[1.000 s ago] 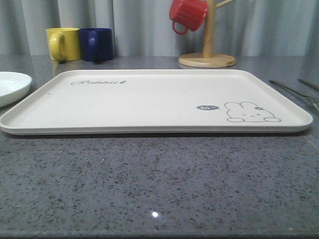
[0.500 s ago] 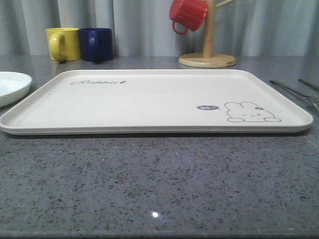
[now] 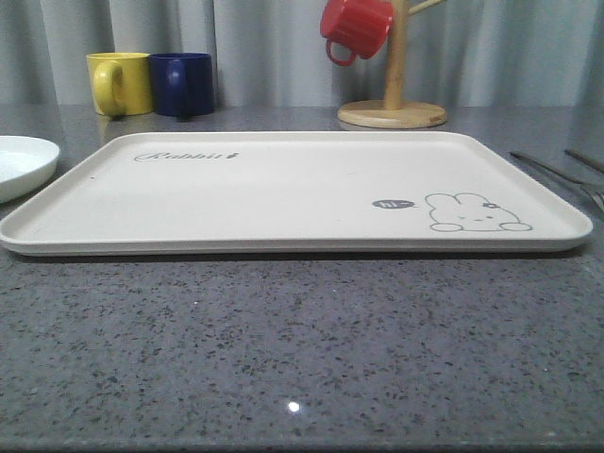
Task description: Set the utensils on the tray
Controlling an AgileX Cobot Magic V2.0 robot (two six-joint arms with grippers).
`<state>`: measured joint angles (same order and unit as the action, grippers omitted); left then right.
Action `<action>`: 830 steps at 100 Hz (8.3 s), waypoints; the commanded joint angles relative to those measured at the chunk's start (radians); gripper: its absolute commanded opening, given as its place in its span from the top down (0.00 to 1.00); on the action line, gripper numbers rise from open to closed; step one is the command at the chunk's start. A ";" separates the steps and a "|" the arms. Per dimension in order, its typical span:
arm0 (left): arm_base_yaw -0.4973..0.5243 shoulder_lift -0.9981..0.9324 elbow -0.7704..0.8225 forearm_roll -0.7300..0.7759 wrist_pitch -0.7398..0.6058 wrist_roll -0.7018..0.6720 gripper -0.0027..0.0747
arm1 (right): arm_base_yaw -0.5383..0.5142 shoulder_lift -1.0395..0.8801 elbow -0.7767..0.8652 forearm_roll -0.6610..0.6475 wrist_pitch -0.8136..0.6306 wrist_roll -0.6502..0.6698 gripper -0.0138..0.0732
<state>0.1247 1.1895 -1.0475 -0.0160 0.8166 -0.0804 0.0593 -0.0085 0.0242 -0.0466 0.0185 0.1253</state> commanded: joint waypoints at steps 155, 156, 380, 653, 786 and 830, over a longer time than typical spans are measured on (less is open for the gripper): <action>0.065 0.447 -0.216 0.016 0.039 0.067 0.91 | -0.005 -0.021 0.003 -0.001 -0.087 -0.008 0.92; 0.065 0.447 -0.216 0.016 0.039 0.067 0.92 | -0.005 -0.021 0.003 -0.001 -0.087 -0.008 0.92; -0.337 0.530 -0.398 -0.439 0.077 0.330 0.96 | -0.005 -0.021 0.003 -0.001 -0.087 -0.008 0.92; -0.231 -0.739 0.585 -0.379 -0.625 0.336 0.99 | -0.005 0.368 -0.564 -0.002 0.463 -0.008 0.92; -0.231 -0.739 0.585 -0.379 -0.625 0.336 0.99 | 0.001 1.191 -1.055 0.063 0.703 -0.008 0.41; -0.231 -0.739 0.585 -0.379 -0.625 0.336 0.99 | 0.068 1.490 -1.244 0.063 0.708 -0.040 0.41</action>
<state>-0.1058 0.4472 -0.4334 -0.3899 0.2631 0.2521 0.1231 1.4690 -1.1672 0.0132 0.7706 0.0993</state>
